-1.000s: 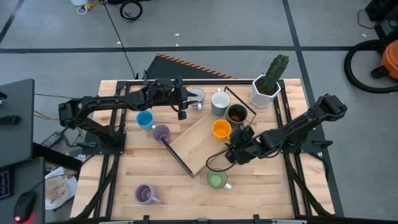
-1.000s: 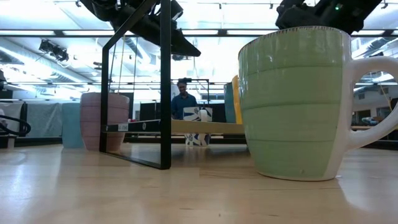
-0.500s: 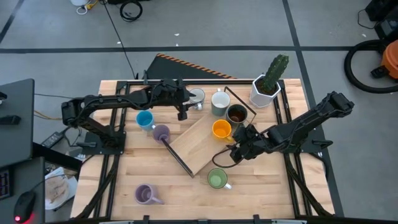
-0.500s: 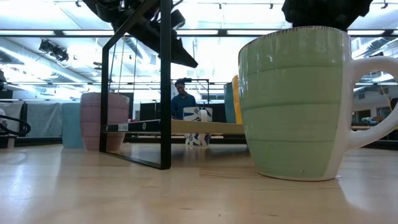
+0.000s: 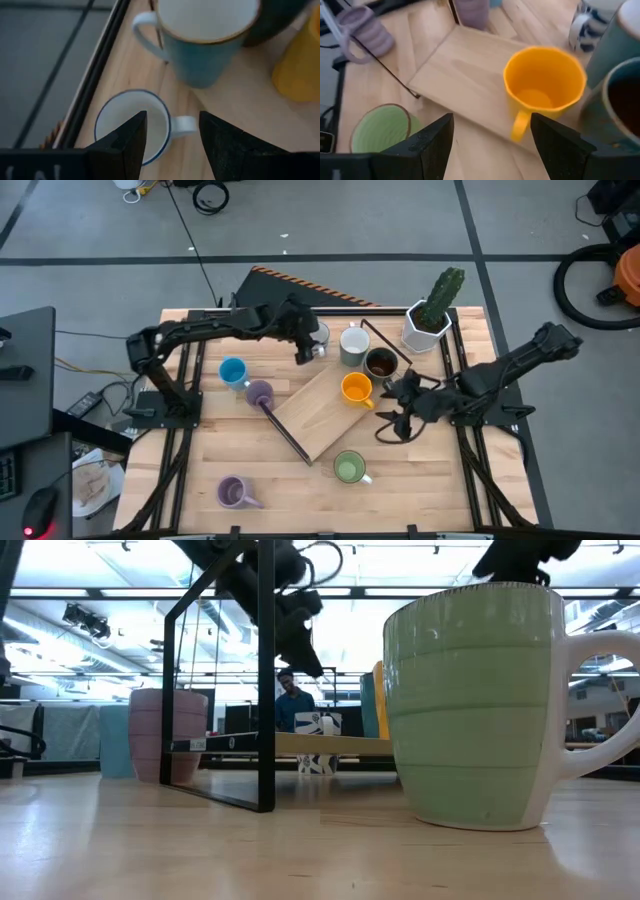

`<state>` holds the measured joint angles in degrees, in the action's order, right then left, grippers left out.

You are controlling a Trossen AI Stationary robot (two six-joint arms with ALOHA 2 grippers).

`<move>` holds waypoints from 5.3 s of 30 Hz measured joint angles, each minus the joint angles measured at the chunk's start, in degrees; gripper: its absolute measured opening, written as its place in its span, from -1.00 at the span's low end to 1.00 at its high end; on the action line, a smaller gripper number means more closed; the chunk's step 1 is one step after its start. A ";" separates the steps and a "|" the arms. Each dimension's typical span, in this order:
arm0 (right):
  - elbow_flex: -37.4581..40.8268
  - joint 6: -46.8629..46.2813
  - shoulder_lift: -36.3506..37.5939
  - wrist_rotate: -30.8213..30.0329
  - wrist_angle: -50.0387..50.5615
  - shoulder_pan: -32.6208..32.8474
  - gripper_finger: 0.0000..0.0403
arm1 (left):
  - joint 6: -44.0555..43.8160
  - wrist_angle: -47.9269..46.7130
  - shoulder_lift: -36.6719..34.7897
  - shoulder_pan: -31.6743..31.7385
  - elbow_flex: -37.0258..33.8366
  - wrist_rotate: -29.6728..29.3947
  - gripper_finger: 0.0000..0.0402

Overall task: Place coffee mugs
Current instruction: Put the white-blue mug on the shelf

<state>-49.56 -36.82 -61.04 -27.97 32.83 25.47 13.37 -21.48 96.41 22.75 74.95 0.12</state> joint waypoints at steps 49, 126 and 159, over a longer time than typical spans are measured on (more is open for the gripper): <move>2.95 15.94 12.42 -2.75 3.32 -6.05 0.08 | 2.25 -21.05 18.31 0.50 14.76 -7.71 -0.29; 2.87 16.31 17.06 2.35 5.84 -5.64 0.08 | 49.45 -42.41 9.57 -12.42 23.01 -4.13 -0.88; 2.89 15.35 16.20 2.72 4.96 -5.62 0.08 | 74.59 -24.30 9.57 -13.21 14.68 -1.84 -0.76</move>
<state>-46.68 -21.47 -44.84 -25.25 37.79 19.86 87.96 -45.77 105.97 9.54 89.62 -1.72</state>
